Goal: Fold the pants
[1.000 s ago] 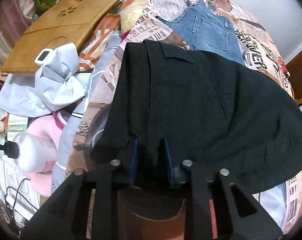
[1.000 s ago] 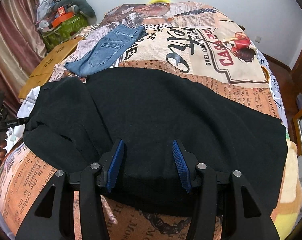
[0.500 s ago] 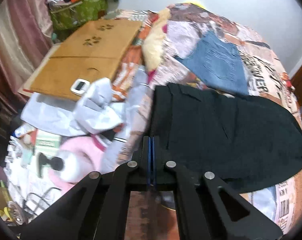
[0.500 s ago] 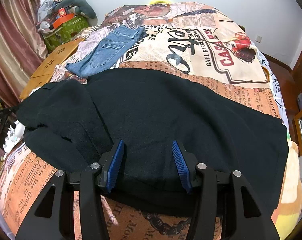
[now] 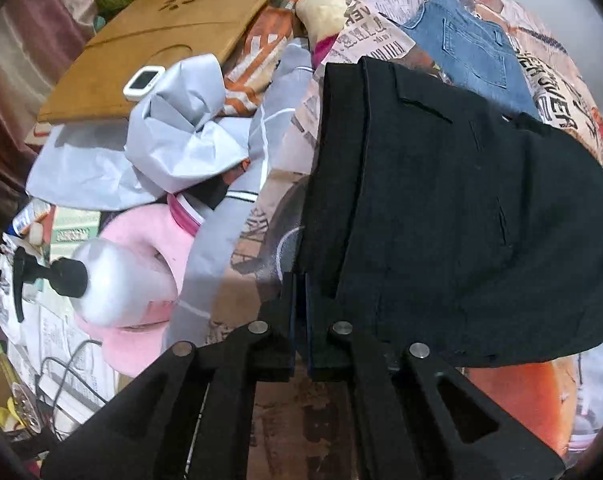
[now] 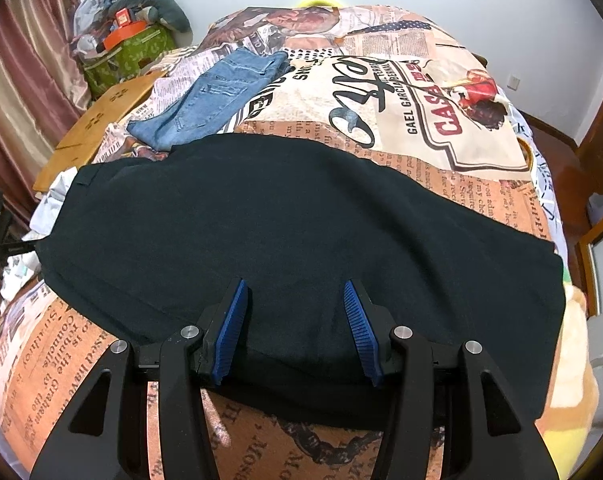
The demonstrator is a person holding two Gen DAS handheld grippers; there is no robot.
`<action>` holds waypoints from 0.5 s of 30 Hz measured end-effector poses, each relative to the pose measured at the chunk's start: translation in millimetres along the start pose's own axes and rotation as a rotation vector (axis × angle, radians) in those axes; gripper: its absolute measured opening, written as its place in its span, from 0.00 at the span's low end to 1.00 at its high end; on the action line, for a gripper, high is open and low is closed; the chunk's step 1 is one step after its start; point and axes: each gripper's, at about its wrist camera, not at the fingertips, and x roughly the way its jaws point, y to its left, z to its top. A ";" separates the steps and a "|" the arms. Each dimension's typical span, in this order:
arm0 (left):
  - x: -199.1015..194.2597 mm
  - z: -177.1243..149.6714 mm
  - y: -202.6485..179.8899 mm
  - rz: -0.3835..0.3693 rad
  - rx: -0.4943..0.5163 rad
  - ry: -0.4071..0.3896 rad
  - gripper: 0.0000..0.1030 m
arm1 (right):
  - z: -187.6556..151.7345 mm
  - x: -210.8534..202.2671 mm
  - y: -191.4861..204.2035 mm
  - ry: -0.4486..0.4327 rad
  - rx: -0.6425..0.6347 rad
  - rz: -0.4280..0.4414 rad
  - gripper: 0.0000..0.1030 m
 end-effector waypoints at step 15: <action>-54.2 72.9 3.9 -0.028 -0.023 -0.214 0.66 | 79.2 -12.2 50.1 -0.119 -0.129 0.087 0.52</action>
